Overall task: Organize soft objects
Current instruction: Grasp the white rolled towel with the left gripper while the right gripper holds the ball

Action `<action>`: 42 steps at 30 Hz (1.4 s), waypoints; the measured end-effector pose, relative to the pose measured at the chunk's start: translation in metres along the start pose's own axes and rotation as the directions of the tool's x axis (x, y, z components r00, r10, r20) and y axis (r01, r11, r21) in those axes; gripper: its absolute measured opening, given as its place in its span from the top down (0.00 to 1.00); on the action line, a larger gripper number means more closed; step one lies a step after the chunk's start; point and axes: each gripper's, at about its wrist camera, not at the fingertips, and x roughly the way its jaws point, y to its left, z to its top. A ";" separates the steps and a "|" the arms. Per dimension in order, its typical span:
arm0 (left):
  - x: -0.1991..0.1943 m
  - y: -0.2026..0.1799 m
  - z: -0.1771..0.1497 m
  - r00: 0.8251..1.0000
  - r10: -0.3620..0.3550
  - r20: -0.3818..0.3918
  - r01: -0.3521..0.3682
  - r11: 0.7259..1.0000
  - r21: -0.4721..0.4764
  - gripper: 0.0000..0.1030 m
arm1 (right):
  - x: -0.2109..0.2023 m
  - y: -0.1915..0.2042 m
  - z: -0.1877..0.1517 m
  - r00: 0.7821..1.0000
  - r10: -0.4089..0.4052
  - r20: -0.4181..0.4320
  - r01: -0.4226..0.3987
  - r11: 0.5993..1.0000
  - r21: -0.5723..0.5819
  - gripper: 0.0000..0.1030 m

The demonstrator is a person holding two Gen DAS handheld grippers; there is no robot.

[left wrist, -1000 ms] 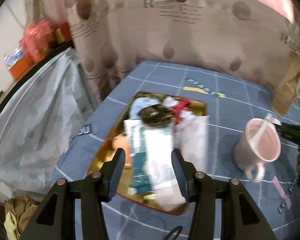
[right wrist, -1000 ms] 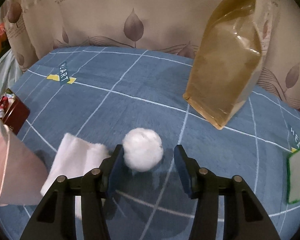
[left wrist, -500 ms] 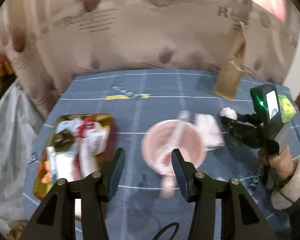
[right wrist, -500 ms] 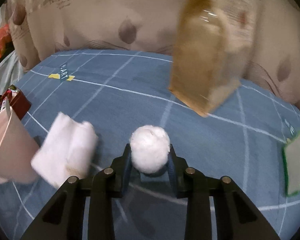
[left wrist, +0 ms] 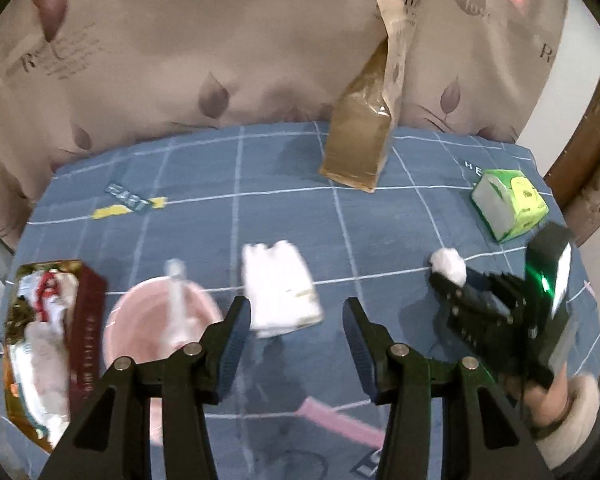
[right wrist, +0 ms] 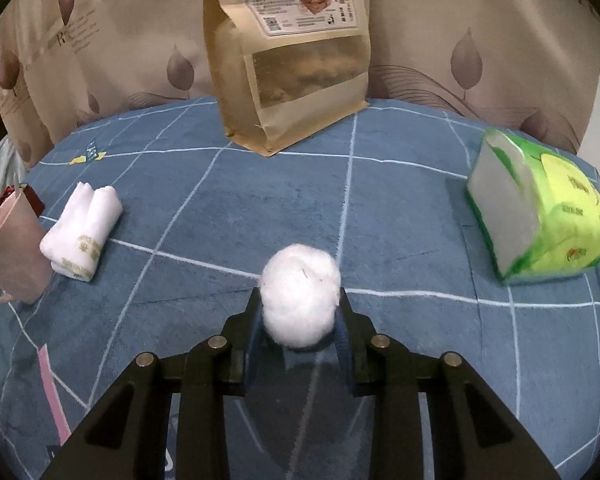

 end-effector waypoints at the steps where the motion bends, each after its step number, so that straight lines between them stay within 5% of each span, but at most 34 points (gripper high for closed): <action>1: 0.007 -0.003 0.005 1.000 -0.004 -0.018 0.003 1.000 -0.007 0.53 | 0.001 -0.001 0.000 1.000 0.003 0.001 -0.003 1.000 0.004 0.72; 10: 0.073 -0.008 0.044 0.974 -0.016 -0.226 -0.006 0.995 -0.100 0.53 | 0.002 -0.008 -0.001 0.999 0.042 0.009 -0.042 0.998 0.037 0.71; 16: 0.102 0.007 0.057 0.951 0.026 -0.307 -0.080 0.983 -0.163 0.53 | 0.002 -0.011 -0.002 0.998 0.066 0.012 -0.067 0.996 0.059 0.71; 26: 0.139 0.008 0.052 0.922 0.124 -0.367 -0.185 0.973 -0.136 0.53 | 0.002 -0.013 -0.003 0.996 0.089 0.015 -0.090 0.993 0.078 0.71; 28: 0.140 0.008 0.051 0.923 0.139 -0.358 -0.197 0.972 -0.131 0.56 | 0.002 -0.013 -0.003 0.996 0.088 0.015 -0.089 0.993 0.078 0.71; 29: 0.139 0.007 0.051 0.926 0.137 -0.352 -0.194 0.972 -0.131 0.77 | 0.002 -0.013 -0.003 0.996 0.087 0.015 -0.088 0.993 0.077 0.71; 30: 0.136 0.007 0.050 0.932 0.127 -0.340 -0.183 0.973 -0.138 0.85 | 0.002 -0.013 -0.003 0.996 0.087 0.015 -0.088 0.993 0.078 0.71; 42: 0.100 0.002 0.051 0.969 0.079 -0.235 -0.114 0.984 -0.138 0.87 | 0.002 -0.012 -0.003 0.997 0.076 0.012 -0.077 0.995 0.068 0.71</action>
